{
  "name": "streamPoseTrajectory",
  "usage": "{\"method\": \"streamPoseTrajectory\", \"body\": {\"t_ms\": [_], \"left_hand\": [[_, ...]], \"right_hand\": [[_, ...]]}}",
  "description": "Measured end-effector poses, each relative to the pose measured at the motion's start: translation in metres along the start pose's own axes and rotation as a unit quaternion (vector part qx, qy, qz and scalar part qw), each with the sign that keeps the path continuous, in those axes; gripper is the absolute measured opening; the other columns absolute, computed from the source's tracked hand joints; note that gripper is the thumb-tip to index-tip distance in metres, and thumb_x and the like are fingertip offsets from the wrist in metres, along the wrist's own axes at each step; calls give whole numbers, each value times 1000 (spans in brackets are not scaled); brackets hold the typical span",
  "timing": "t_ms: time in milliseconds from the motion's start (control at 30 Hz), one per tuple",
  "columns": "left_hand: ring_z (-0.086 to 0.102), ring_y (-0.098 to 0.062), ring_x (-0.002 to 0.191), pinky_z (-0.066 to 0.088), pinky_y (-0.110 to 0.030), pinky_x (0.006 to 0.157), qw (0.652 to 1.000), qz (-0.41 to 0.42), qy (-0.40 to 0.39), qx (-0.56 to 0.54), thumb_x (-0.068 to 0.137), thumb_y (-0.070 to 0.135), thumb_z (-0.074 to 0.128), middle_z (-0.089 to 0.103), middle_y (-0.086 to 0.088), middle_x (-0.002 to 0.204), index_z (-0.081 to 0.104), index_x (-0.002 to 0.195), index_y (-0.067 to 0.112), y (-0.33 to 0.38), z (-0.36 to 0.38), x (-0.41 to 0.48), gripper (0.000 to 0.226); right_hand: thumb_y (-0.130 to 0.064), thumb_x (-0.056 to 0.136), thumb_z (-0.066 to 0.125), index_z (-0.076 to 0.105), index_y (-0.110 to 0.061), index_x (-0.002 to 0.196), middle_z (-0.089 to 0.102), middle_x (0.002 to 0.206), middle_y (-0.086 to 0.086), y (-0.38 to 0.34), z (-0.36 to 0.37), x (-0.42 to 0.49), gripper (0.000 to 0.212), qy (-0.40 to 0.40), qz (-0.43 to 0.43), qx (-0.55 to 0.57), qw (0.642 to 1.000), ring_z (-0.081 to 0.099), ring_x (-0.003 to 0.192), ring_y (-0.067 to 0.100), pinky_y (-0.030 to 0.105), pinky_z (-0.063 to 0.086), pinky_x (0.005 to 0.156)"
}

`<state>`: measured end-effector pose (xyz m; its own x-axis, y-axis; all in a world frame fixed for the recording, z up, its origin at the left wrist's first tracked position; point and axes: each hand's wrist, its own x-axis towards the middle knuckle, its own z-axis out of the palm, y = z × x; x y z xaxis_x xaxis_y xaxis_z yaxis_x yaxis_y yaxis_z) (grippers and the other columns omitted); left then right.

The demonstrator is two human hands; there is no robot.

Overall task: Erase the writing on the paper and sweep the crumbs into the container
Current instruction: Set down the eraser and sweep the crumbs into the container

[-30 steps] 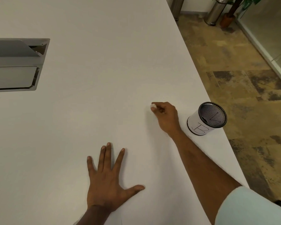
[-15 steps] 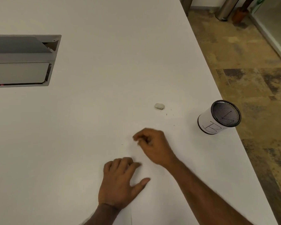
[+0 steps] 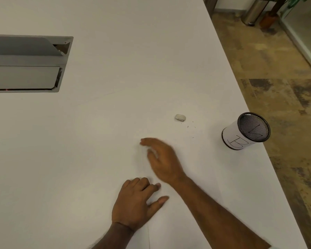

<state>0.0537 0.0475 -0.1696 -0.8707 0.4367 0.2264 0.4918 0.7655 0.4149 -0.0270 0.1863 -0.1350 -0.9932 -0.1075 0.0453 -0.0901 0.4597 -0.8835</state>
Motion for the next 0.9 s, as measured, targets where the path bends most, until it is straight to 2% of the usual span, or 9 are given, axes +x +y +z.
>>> {"method": "streamPoseTrajectory", "body": {"t_ms": [67, 133, 233, 367, 533, 633, 733, 833, 900], "left_hand": [[58, -12, 76, 41, -27, 70, 1000, 2, 3, -15, 91, 63, 56, 67, 11, 87, 74, 94, 31, 0, 1, 0, 36], [61, -13, 79, 45, -30, 70, 1000, 0, 0, -22, 91, 63, 57, 70, 11, 92, 74, 95, 32, -1, 1, -1, 36], [57, -15, 70, 42, -31, 64, 1000, 3, 6, -8, 88, 64, 59, 63, 9, 80, 77, 92, 29, -2, 3, 0, 39], [56, -18, 64, 43, -33, 59, 1000, 7, 27, -4, 85, 63, 62, 59, 7, 73, 78, 89, 26, -3, 5, 1, 41], [55, -18, 64, 41, -32, 60, 1000, 1, 25, -10, 84, 62, 62, 58, 8, 72, 79, 88, 26, -3, 4, 0, 41], [55, -17, 65, 40, -31, 61, 1000, -2, 22, -8, 83, 63, 61, 58, 9, 72, 79, 88, 26, -4, 5, 0, 41], [56, -18, 65, 39, -32, 61, 1000, -4, 22, -11, 82, 63, 63, 57, 9, 72, 79, 88, 27, -5, 6, 0, 40], [55, -19, 61, 37, -31, 59, 1000, 13, 20, -7, 84, 63, 61, 58, 7, 71, 79, 88, 26, -5, 5, 0, 41], [54, -19, 59, 36, -30, 58, 1000, 19, 19, -5, 85, 62, 61, 58, 6, 70, 79, 87, 25, -6, 4, 1, 42]], "right_hand": [[-21, 96, 41, 53, -13, 134, 45, 147, 1, 6, 12, -7, 41, -151, -86, -134, 976, 33, 140, 10, 28, 18, 118], [-37, 101, 32, 38, -15, 146, 24, 158, -1, 12, 15, -3, 51, -200, -119, -232, 945, 12, 147, 9, 30, 2, 120], [-57, 98, 21, 17, -18, 152, 4, 161, -3, 23, -2, 6, 67, -175, -110, -330, 921, -4, 148, 10, 37, -4, 120], [-67, 93, 13, 8, -16, 154, -2, 162, -1, 48, -39, 7, 79, -119, -36, -408, 904, -8, 148, 12, 44, 3, 120], [-70, 91, 11, 12, -10, 153, 3, 161, 4, 75, -89, -11, 86, -22, 60, -441, 895, -2, 149, 16, 45, 6, 120], [-67, 94, 12, 13, -8, 152, 4, 161, 6, 70, -95, -25, 83, -2, 52, -409, 911, -1, 149, 18, 44, 6, 120], [-62, 96, 19, 16, -10, 152, 7, 161, 5, 47, -71, -35, 76, -70, -33, -348, 934, 1, 149, 18, 44, 7, 119], [-55, 98, 26, 10, -15, 153, 1, 162, 0, 31, -36, -33, 70, -177, -96, -322, 925, -7, 148, 12, 39, 2, 121], [-54, 98, 24, 11, -15, 153, 1, 162, -1, 32, -24, -25, 69, -189, -103, -336, 917, -8, 148, 11, 38, 2, 121]]}}
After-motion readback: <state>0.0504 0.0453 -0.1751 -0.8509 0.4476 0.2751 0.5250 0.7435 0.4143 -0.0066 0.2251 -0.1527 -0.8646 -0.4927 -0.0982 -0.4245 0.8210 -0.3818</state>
